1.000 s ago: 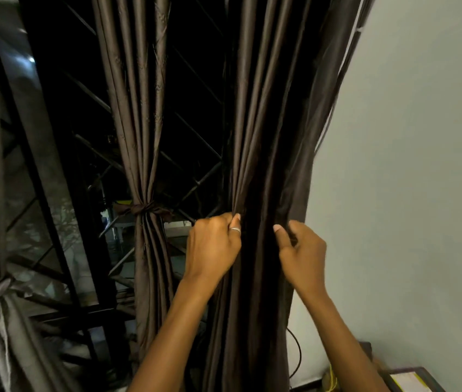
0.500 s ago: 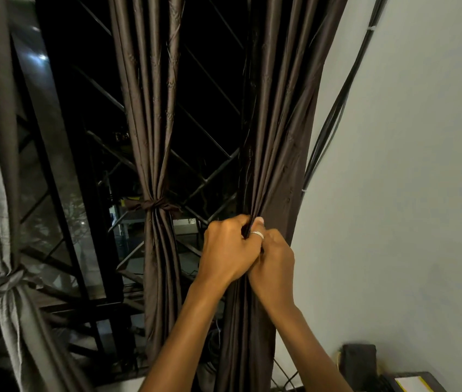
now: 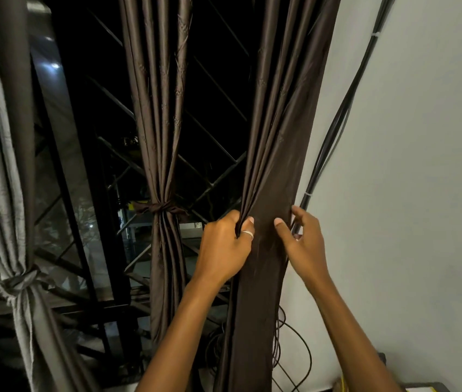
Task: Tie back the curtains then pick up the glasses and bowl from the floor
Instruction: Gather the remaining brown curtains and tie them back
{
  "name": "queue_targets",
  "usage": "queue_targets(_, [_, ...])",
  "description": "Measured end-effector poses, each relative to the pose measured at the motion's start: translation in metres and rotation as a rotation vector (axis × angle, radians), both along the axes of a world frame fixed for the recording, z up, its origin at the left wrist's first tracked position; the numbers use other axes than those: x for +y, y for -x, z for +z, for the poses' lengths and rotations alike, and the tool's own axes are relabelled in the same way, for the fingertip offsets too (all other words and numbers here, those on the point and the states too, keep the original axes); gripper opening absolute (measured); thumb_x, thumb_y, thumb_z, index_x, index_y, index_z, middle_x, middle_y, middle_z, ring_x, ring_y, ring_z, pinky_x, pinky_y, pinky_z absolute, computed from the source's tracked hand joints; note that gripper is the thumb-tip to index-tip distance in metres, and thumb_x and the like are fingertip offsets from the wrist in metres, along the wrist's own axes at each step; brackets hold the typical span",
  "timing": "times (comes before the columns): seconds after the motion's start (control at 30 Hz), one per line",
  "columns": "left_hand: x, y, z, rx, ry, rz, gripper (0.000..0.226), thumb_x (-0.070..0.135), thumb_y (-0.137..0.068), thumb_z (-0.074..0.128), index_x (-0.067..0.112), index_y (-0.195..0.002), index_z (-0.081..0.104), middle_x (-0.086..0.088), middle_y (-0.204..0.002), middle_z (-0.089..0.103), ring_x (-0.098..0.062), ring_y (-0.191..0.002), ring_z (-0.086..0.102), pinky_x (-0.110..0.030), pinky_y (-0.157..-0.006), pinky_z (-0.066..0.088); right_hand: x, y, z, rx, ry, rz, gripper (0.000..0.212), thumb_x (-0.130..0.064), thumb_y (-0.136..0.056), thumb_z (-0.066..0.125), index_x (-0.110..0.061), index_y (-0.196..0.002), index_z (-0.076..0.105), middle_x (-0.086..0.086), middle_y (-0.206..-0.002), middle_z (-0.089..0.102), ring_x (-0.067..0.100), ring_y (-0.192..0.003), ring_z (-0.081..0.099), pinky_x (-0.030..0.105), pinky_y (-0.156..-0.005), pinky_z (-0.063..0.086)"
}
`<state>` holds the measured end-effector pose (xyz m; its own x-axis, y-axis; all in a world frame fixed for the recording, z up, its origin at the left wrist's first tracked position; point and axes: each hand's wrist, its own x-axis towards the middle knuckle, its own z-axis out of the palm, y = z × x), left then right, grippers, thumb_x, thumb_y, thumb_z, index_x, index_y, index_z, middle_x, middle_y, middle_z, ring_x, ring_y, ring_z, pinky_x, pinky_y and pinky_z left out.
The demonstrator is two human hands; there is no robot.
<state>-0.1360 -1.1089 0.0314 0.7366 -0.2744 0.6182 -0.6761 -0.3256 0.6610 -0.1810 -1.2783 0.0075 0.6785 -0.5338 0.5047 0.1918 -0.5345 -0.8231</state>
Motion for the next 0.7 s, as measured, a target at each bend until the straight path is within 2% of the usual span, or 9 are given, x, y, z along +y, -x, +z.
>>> queue_targets(0.1, [0.004, -0.001, -0.003, 0.173, 0.118, -0.183, 0.033, 0.041, -0.102, 0.051, 0.019, -0.077, 0.05, 0.001, -0.059, 0.048, -0.007, -0.051, 0.045, -0.034, -0.047, 0.041, -0.016, -0.012, 0.01, 0.04, -0.214, 0.241, 0.067, -0.061, -0.078, 0.075, -0.038, -0.136, 0.051, -0.024, -0.129, 0.063, 0.0, -0.117, 0.062, 0.023, -0.098, 0.053])
queue_targets(0.17, [0.005, 0.001, -0.004, 0.35, 0.199, -0.275, 0.019, 0.046, -0.101, 0.05, 0.034, -0.11, 0.063, 0.018, -0.097, 0.065, 0.005, -0.089, 0.059, -0.03, -0.079, 0.055, -0.023, -0.019, 0.015, 0.046, -0.332, 0.443, 0.065, -0.06, -0.073, 0.081, -0.039, -0.129, 0.058, -0.019, -0.122, 0.07, 0.009, -0.115, 0.067, 0.024, -0.088, 0.059])
queue_targets(0.23, [0.005, 0.0, -0.004, 0.489, 0.261, -0.297, 0.06, 0.049, -0.1, 0.051, 0.023, -0.152, 0.038, 0.015, -0.145, 0.046, -0.002, -0.135, 0.043, -0.034, -0.114, 0.039, -0.031, -0.027, 0.016, 0.058, -0.466, 0.684, 0.059, -0.041, -0.081, 0.083, -0.025, -0.134, 0.062, 0.001, -0.132, 0.069, 0.023, -0.122, 0.066, 0.032, -0.092, 0.058])
queue_targets(0.3, [0.005, -0.004, -0.004, 0.528, 0.312, -0.329, 0.071, 0.049, -0.099, 0.053, 0.018, -0.157, 0.026, 0.006, -0.158, 0.036, -0.011, -0.144, 0.037, -0.037, -0.119, 0.033, -0.035, -0.03, 0.016, 0.097, -0.552, 0.866, 0.054, -0.029, -0.084, 0.083, -0.015, -0.133, 0.065, 0.013, -0.135, 0.066, 0.031, -0.124, 0.064, 0.04, -0.098, 0.056])
queue_targets(0.43, [0.01, -0.004, -0.001, 0.568, 0.338, -0.408, 0.066, 0.047, -0.1, 0.053, 0.019, -0.155, 0.032, 0.008, -0.153, 0.045, -0.007, -0.135, 0.047, -0.028, -0.112, 0.039, -0.042, -0.036, 0.015, 0.144, -0.544, 0.979, 0.051, -0.018, -0.083, 0.083, -0.008, -0.13, 0.067, 0.018, -0.131, 0.067, 0.035, -0.122, 0.065, 0.042, -0.097, 0.055])
queue_targets(0.53, [0.014, -0.006, -0.002, 0.514, 0.276, -0.367, 0.058, 0.049, -0.1, 0.051, 0.029, -0.153, 0.037, 0.018, -0.147, 0.046, -0.001, -0.135, 0.044, -0.028, -0.115, 0.038, -0.042, -0.035, 0.018, 0.124, -0.51, 0.881, 0.051, -0.022, -0.073, 0.092, -0.012, -0.12, 0.074, 0.017, -0.126, 0.071, 0.035, -0.118, 0.068, 0.041, -0.092, 0.059])
queue_targets(0.6, [0.015, -0.005, 0.001, 0.399, 0.208, -0.301, 0.021, 0.045, -0.102, 0.05, 0.045, -0.117, 0.064, 0.023, -0.114, 0.068, 0.01, -0.101, 0.06, -0.015, -0.09, 0.049, -0.038, -0.031, 0.021, 0.103, -0.456, 0.731, 0.051, -0.034, -0.062, 0.097, -0.022, -0.108, 0.079, 0.008, -0.117, 0.076, 0.028, -0.109, 0.073, 0.035, -0.086, 0.062])
queue_targets(0.67, [0.013, -0.005, -0.001, 0.196, 0.156, -0.168, 0.031, 0.041, -0.102, 0.051, 0.022, -0.08, 0.06, -0.001, -0.075, 0.062, 0.0, -0.063, 0.055, -0.019, -0.06, 0.046, -0.031, -0.027, 0.023, 0.085, -0.317, 0.515, 0.048, -0.046, -0.058, 0.095, -0.03, -0.099, 0.079, -0.006, -0.105, 0.079, 0.016, -0.097, 0.076, 0.023, -0.075, 0.061])
queue_targets(0.7, [0.011, -0.005, -0.003, 0.106, 0.117, -0.072, 0.037, 0.04, -0.101, 0.053, 0.018, -0.072, 0.053, 0.0, -0.069, 0.053, -0.005, -0.058, 0.05, -0.019, -0.055, 0.041, -0.027, -0.026, 0.024, 0.091, -0.234, 0.389, 0.044, -0.05, -0.061, 0.092, -0.032, -0.098, 0.076, -0.012, -0.099, 0.078, 0.01, -0.09, 0.075, 0.018, -0.073, 0.059])
